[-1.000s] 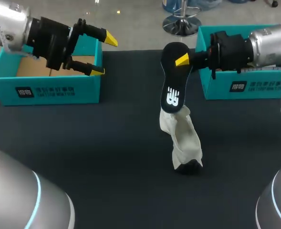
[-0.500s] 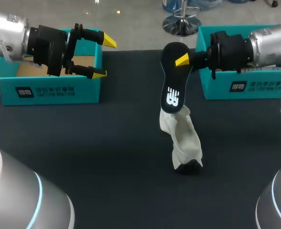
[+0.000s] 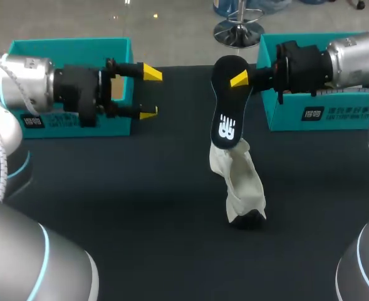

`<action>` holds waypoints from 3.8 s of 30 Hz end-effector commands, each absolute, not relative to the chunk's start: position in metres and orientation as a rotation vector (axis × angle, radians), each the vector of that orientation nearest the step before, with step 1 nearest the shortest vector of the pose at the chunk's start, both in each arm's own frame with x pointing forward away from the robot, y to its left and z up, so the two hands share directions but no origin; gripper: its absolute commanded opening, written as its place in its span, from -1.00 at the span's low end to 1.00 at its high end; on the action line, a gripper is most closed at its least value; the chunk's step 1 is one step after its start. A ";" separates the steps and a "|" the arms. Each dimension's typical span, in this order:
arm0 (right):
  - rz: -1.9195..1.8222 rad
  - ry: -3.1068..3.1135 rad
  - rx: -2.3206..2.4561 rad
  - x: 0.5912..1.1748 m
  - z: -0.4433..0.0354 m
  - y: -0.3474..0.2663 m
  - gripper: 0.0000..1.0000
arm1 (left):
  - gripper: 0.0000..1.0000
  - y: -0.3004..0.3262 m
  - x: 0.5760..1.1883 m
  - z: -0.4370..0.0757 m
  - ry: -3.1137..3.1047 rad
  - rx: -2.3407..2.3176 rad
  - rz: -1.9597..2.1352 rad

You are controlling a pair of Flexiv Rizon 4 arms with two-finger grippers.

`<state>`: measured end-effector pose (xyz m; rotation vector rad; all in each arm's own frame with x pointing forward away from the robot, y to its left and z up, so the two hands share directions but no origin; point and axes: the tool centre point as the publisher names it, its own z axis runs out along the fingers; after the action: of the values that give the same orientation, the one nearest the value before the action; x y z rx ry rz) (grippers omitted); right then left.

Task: Take the shoe out of the shoebox, open the shoe tongue, remove and reinsert the insole, then place the shoe into the shoebox

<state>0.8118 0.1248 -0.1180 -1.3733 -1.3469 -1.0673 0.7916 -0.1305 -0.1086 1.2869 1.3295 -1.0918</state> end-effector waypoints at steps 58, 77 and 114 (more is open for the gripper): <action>-1.064 -1.349 -1.378 0.811 -0.117 0.125 -0.02 | -1.00 -0.258 0.801 -0.129 1.469 1.127 -1.239; -0.871 -1.631 -1.633 0.788 -0.112 0.057 1.00 | -1.00 -0.226 0.789 -0.126 1.519 1.173 -1.260; -0.520 -2.162 -1.703 0.770 -0.134 -0.028 1.00 | -1.00 -0.222 0.775 -0.127 1.553 1.251 -1.287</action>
<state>0.7836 -0.0171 -0.1387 -1.7182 -2.1166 -0.4635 0.7745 -0.2207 -0.1268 1.2496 1.5516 -1.2898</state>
